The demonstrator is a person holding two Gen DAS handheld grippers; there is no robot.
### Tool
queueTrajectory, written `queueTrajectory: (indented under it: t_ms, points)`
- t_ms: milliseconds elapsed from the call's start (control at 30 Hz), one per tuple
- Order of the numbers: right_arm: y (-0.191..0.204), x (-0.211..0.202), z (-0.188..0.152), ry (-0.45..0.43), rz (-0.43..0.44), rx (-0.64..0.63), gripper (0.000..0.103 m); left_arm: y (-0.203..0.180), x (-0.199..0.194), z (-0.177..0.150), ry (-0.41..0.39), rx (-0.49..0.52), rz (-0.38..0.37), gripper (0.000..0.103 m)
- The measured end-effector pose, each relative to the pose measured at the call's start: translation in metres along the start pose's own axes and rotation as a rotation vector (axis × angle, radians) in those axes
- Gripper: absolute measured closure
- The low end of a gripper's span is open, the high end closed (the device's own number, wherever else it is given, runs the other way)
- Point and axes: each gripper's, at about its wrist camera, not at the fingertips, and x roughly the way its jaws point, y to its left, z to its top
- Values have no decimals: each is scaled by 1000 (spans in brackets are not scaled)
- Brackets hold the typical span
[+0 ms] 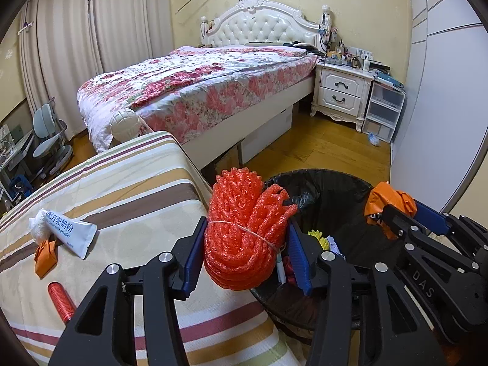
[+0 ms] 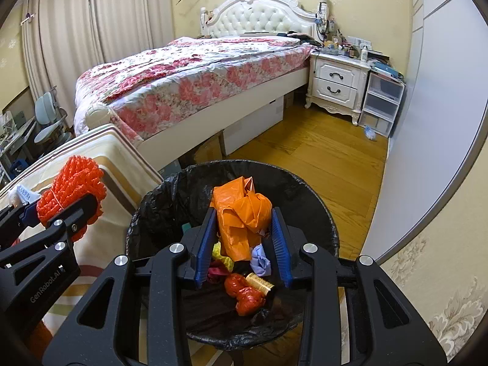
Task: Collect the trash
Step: 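Open both tools to drop the net and bag into the bin, then move both open tools back over the remaining trash on the bed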
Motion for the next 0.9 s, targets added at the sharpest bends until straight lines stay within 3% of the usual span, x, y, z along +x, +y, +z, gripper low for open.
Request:
queueTrajectory:
  t_ms: [200, 300, 633, 900]
  points:
    - [-5, 5, 1, 3, -13, 14, 66, -3, 11, 0, 15, 13, 20, 38]
    - [-6, 5, 0, -2, -20, 20, 55, -3, 11, -1, 16, 13, 30, 30]
    - [0, -3, -6, 1, -21, 35, 49, 15, -5, -10, 13, 3, 104, 26]
    - [48, -16, -19, 13, 67, -23, 49, 59, -29, -31, 38, -62, 190, 26]
